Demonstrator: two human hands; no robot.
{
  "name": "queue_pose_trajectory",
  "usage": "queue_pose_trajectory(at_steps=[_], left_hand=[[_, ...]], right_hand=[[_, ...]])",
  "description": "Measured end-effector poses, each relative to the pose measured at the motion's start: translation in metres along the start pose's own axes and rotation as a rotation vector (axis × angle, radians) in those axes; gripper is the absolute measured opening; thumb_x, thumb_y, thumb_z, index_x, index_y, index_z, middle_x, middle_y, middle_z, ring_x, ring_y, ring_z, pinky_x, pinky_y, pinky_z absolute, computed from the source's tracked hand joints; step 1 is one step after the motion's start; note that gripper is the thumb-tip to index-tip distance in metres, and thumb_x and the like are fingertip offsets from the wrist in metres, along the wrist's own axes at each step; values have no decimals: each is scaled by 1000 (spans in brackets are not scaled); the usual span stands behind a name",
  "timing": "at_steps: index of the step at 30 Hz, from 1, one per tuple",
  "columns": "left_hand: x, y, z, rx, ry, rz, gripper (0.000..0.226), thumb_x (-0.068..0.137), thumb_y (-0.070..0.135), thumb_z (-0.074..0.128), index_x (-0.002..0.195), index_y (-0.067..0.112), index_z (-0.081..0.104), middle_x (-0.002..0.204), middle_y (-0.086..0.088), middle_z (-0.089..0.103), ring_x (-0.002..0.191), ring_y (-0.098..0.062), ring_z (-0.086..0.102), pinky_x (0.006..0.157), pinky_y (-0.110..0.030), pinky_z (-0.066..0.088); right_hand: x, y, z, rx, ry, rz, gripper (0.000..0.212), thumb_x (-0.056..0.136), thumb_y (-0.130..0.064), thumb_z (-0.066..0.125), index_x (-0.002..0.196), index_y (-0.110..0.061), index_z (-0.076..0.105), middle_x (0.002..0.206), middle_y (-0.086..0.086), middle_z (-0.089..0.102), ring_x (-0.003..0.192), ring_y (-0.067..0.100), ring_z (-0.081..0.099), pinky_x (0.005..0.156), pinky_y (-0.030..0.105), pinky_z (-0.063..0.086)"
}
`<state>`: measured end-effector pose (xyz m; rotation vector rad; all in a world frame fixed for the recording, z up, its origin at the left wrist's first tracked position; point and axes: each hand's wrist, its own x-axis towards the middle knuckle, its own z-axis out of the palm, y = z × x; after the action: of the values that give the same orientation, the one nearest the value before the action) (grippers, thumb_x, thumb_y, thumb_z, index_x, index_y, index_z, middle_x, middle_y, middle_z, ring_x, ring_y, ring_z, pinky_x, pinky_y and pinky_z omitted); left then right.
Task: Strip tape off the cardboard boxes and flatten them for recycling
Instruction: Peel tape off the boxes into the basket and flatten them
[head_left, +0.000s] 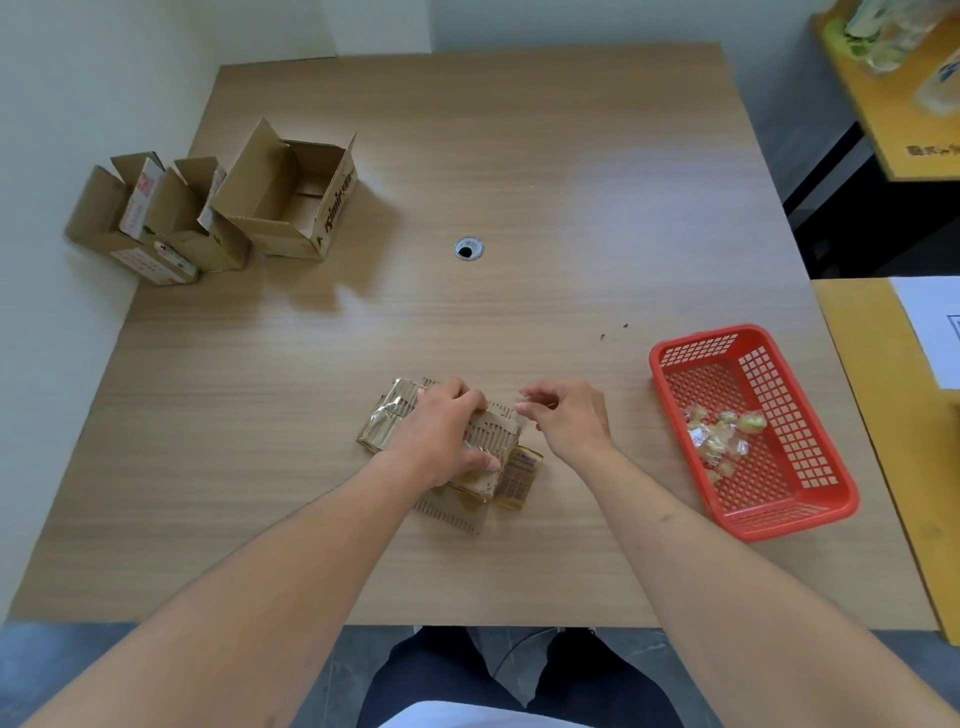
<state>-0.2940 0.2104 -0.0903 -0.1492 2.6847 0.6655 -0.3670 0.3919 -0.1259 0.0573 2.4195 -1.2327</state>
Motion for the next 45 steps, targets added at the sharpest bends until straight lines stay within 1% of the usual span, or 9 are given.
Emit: queue_pose_trajectory(at_steps=[3,7,15,19,25,31,34,38,45], left_hand=[[2,0,0,-1,2,-2,80,60,57,91,126,28,58,121,9,47,117,-21,45,97,-44,48],[2,0,1,-7,2,-3,79,59,57,91,125,28,58,120,9,47,116,-21,45,96,-44,49],[2,1,1,10,-5,-5,78,61,56,91,126,28,57,122,10,46,118,-19,43,97,-45,49],[1,2,1,12,-5,-13,78,62,57,90,127,30,56,125,9,46,119,-19,43,98,-46,48],[-1,4,1,14,-9,-19,77,63,56,90,127,29,56,126,9,46,122,-20,42,99,-45,47],[-2,2,2,-3,-7,-13,78,63,57,90,127,30,56,125,9,45,121,-20,41,99,-46,48],[0,0,1,-12,-21,-1,76,62,56,90,125,30,56,122,10,44,119,-20,41,100,-47,47],[7,-2,-6,49,-65,47,75,61,54,92,122,29,56,120,9,44,118,-22,42,105,-46,43],[14,1,-12,114,-132,131,69,59,52,93,117,33,59,125,8,42,120,-20,38,100,-49,46]], right_hand=[[-1,-3,-2,75,-197,6,17,93,1,70,106,-4,79,99,7,76,78,6,64,70,9,51],[-1,-1,-9,223,-402,89,25,103,5,53,114,-2,74,103,11,71,84,16,68,69,18,58],[3,-6,-18,97,-318,12,36,91,3,71,113,-23,79,89,10,78,85,24,76,75,27,63],[6,-10,-17,38,-116,-21,47,84,2,73,117,-31,72,71,3,75,67,18,75,71,38,65],[-2,0,-7,-22,44,-61,19,86,-6,73,85,-24,65,74,-1,74,68,11,73,71,39,64],[-9,14,-13,-262,-57,-310,30,93,-10,70,118,-23,62,94,-6,77,88,10,65,82,28,50],[-8,19,-11,-268,-74,-359,21,91,-7,71,108,-21,72,97,-4,77,92,11,70,86,26,54],[-11,25,-2,8,-182,-139,19,89,-6,74,93,-22,82,84,-8,77,75,14,71,82,25,56],[-18,30,-10,729,-322,301,4,91,1,73,93,3,76,99,17,76,91,23,73,90,35,61]])
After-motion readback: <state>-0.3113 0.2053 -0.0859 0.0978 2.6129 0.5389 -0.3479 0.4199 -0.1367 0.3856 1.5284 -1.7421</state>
